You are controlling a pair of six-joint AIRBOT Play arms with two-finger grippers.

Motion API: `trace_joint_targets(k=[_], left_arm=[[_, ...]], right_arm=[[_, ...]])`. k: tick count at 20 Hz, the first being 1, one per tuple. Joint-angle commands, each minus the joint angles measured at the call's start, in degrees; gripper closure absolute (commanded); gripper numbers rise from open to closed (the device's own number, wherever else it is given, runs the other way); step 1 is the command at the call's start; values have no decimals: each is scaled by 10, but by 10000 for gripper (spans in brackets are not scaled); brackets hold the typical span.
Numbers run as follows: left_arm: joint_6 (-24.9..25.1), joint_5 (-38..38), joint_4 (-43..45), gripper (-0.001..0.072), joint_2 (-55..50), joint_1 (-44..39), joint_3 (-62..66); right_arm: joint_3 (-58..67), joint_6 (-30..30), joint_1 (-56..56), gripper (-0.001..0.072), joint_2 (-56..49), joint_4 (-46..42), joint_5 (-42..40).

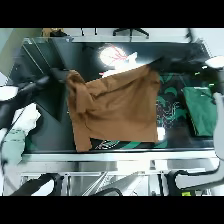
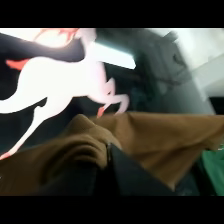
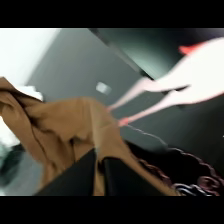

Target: Fold the shirts.

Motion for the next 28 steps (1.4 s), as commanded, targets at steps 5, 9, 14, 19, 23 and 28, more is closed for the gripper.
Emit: trace_joint_targets(k=[5, 9, 14, 19, 23, 28], left_arm=[[-80, -279, 73, 9, -223, 98, 284], [-128, -420, 210, 9, -198, 190, 236], [-66, -355, 236, 9, -131, 223, -56], [-24, -260, 219, 9, -128, 171, -200], [5, -225, 150, 10, -128, 112, -225], [4, -193, 149, 444, -127, 58, -225]], right_arm=[[22, 30, -75, 346, -50, -102, 31], [-44, 89, -168, 347, 2, -160, 142], [-302, 90, -236, 345, 123, -203, 124], [-465, 95, -233, 210, 157, -224, 104], [-531, 92, -190, 210, 157, -224, 89], [-545, 89, -105, 212, 144, -223, 46]])
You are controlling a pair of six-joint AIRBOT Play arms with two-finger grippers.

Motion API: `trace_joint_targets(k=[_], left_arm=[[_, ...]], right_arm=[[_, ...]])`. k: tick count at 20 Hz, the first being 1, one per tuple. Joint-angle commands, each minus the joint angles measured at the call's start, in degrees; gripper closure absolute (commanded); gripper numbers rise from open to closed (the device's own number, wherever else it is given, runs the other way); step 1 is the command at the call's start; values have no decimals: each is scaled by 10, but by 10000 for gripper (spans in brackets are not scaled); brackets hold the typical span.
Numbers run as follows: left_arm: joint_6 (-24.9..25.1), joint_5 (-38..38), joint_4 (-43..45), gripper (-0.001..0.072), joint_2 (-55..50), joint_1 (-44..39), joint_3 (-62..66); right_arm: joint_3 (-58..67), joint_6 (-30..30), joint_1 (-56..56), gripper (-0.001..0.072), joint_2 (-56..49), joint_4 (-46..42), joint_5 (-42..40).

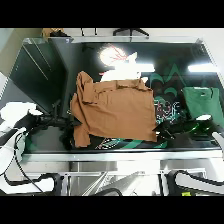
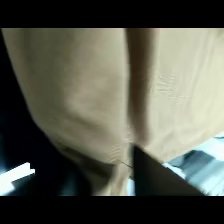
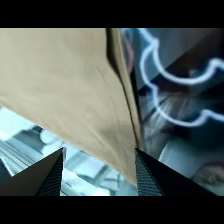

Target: Fold the shirts.

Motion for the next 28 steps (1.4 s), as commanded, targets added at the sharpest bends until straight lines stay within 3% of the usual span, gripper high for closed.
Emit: trace_joint_targets(k=[1, 2, 5, 7, 9, 12, 13, 14, 23, 24, 27, 28], left_arm=[[6, 19, -10, 547, 1, -29, -5], [6, 16, -10, 599, 1, -29, -5], [6, -2, -10, 599, 1, -17, -5], [6, -18, -10, 599, 1, 0, -5], [6, -34, -9, 599, 1, 20, -5], [7, -43, -9, 601, 17, 48, -5], [9, -42, -9, 697, 27, 54, -5], [15, -40, -9, 693, 39, 59, -5], [16, -53, -9, 693, 65, 66, -5], [15, -55, -9, 693, 65, 66, -5], [15, -58, -15, 693, 65, 66, -5], [15, -64, -20, 693, 68, 66, -3]], right_arm=[[-14, -3, 58, 213, -10, 4, -23], [-13, -5, 71, 213, -14, 12, -25], [-11, -12, 86, 215, -17, 22, -28], [3, -12, 74, 215, -11, 21, 13], [31, -7, 37, 215, 7, 21, 63], [57, -4, -44, 213, 47, 16, 66], [56, -4, -67, 213, 50, 9, 57], [53, -3, -78, 213, 48, -3, 47], [-15, -7, 26, 215, -26, -5, 2], [-17, -7, 50, 230, -27, -1, -3], [-17, -35, 108, 442, -27, 73, -14], [-14, -59, 117, 614, -27, 120, -12]])
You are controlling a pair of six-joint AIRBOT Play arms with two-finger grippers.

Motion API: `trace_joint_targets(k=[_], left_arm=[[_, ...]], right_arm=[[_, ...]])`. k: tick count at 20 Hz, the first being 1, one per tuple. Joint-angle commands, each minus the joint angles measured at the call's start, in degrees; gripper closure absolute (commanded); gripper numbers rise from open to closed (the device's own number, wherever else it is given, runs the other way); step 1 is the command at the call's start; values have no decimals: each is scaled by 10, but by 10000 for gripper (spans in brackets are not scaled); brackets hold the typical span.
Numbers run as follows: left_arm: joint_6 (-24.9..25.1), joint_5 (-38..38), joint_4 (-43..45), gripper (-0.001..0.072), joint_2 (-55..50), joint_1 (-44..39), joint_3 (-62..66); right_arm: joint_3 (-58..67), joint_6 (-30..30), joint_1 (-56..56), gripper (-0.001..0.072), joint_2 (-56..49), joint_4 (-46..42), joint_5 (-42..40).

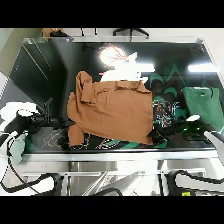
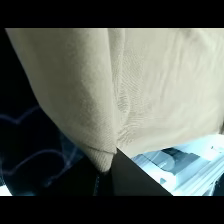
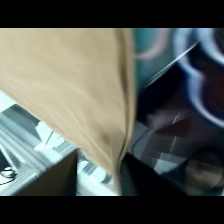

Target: Fold the shirts.

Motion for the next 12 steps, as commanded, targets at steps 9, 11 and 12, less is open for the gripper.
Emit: trace_joint_targets(k=[9, 11, 12], left_arm=[[-87, -116, -30, 693, 242, 1, 381], [-92, -95, -19, 694, 281, 1, 547], [-99, -80, 1, 693, 294, 1, 620]], right_arm=[[465, -150, 35, 696, 122, 334, 13], [624, -142, 35, 696, 145, 265, -32], [690, -132, 35, 696, 154, 220, -47]])
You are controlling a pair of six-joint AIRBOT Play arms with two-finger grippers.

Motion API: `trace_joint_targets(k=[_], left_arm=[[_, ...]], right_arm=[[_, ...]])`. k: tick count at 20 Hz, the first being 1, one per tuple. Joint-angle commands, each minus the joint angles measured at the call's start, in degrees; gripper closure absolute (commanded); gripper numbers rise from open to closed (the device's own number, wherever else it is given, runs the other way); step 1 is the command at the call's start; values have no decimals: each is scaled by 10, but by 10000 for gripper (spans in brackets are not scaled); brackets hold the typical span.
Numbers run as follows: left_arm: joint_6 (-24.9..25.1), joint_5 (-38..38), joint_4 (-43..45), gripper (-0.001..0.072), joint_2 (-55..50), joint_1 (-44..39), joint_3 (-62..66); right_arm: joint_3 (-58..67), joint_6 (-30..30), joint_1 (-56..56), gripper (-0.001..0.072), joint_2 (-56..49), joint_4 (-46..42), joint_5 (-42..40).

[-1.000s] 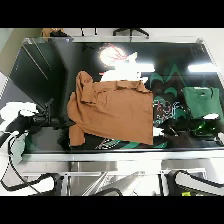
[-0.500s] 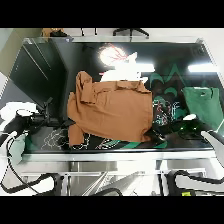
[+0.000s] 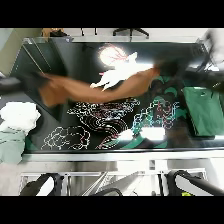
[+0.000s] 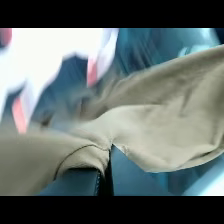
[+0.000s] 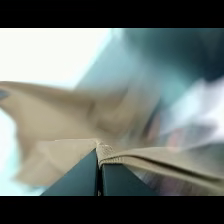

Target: Fold the shirts.

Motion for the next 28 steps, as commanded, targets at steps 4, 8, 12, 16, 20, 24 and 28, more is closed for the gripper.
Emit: trace_joint_targets(k=[4, 8, 12, 16, 20, 24, 28], left_arm=[[-39, 26, 88, 694, 72, 0, 394], [-40, 17, 76, 693, 75, 0, 334], [-28, 18, 54, 694, 28, -1, 198], [44, 61, 49, 693, -113, -63, 107], [71, 161, 71, 693, -334, -119, 89], [69, 120, 38, 693, -556, -117, 230], [39, 80, 25, 157, -620, -94, 347]], right_arm=[[298, -3, 1, 697, 63, -117, -57], [297, -3, 1, 696, 50, -117, -32], [284, 25, 2, 696, -35, -117, 31], [209, 30, 2, 696, -159, -118, 51], [148, 18, 2, 696, -310, -157, -17], [149, -17, 2, 694, -437, -118, -104], [151, -34, -4, 459, -445, -109, -143]])
